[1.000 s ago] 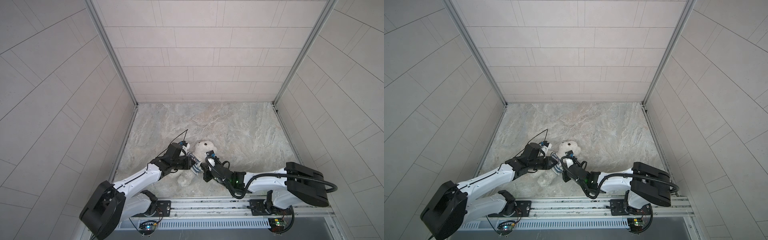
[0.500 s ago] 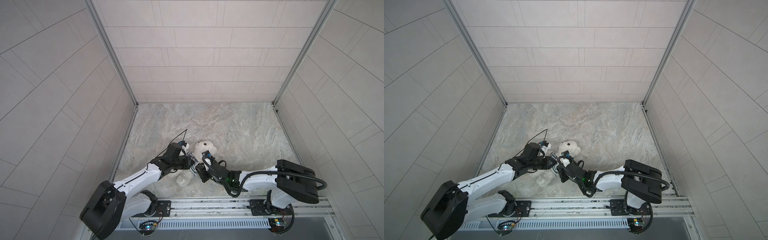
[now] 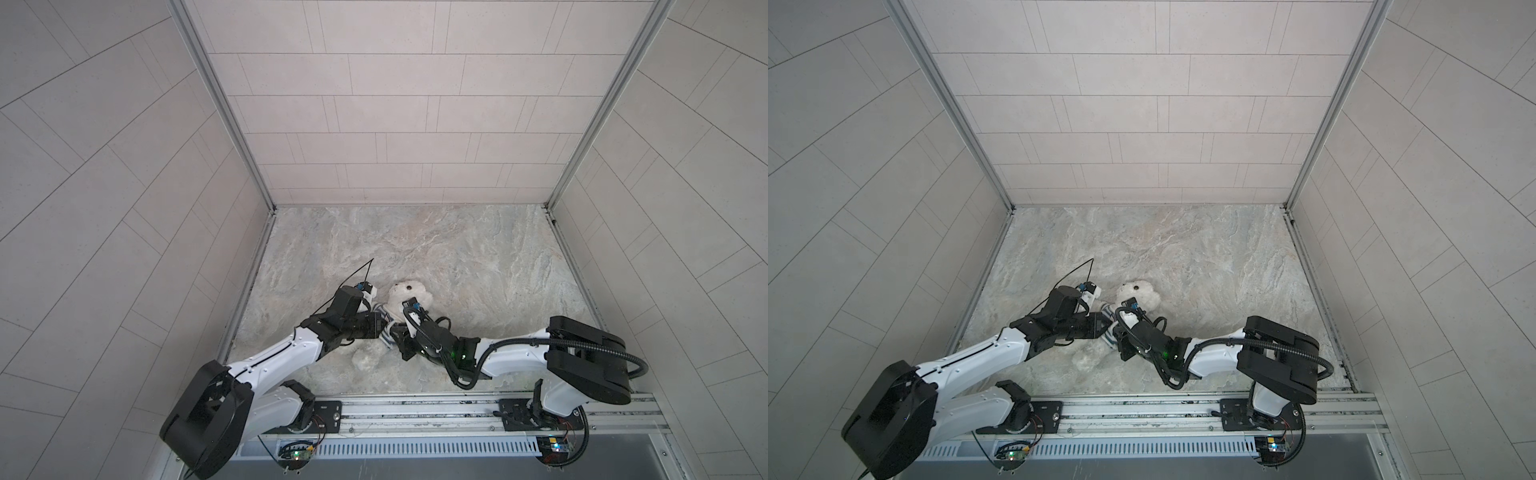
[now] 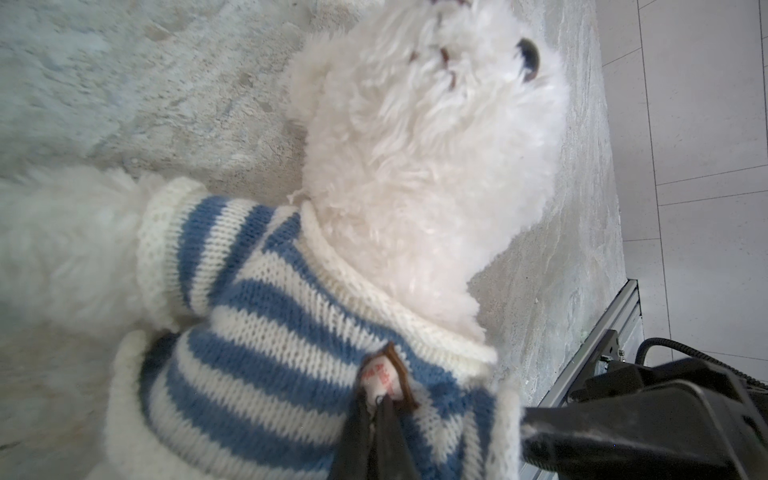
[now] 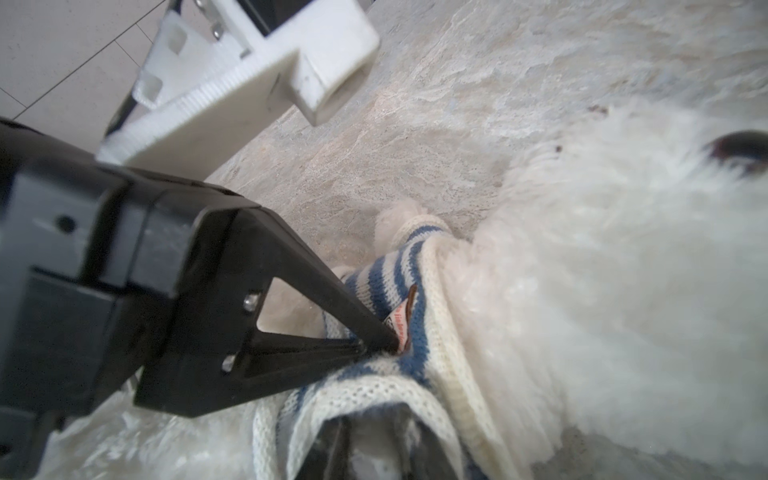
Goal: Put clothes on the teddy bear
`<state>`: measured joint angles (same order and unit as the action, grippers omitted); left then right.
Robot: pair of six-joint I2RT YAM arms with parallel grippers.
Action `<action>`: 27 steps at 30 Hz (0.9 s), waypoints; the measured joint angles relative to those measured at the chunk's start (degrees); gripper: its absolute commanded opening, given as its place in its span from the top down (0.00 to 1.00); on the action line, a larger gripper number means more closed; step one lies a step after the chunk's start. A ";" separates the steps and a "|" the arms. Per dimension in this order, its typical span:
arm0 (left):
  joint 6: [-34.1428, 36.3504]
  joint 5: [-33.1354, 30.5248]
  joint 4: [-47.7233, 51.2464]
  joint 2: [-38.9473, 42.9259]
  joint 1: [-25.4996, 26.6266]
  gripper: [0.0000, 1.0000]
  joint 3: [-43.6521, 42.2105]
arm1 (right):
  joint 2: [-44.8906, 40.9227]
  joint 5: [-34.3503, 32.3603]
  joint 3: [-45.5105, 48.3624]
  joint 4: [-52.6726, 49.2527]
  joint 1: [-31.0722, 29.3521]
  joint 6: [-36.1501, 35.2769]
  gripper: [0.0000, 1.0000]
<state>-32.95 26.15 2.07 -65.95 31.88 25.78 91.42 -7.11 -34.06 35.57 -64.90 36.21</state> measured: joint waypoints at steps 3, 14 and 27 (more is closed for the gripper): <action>-0.02 -0.02 -0.02 0.00 0.00 1.00 0.00 | 0.22 0.04 -0.02 -0.04 0.09 0.04 0.81; 0.00 -0.55 0.35 0.24 -0.24 1.00 -0.09 | 2.01 0.72 -1.36 0.07 0.39 0.74 1.00; 0.96 -0.52 2.67 2.89 -1.05 1.00 0.46 | -7.30 1.09 2.08 -2.91 0.42 0.02 1.00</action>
<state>-31.99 25.63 4.73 -63.07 30.83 26.24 84.12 -6.02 -31.99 32.67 -64.49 36.23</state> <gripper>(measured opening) 0.067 0.051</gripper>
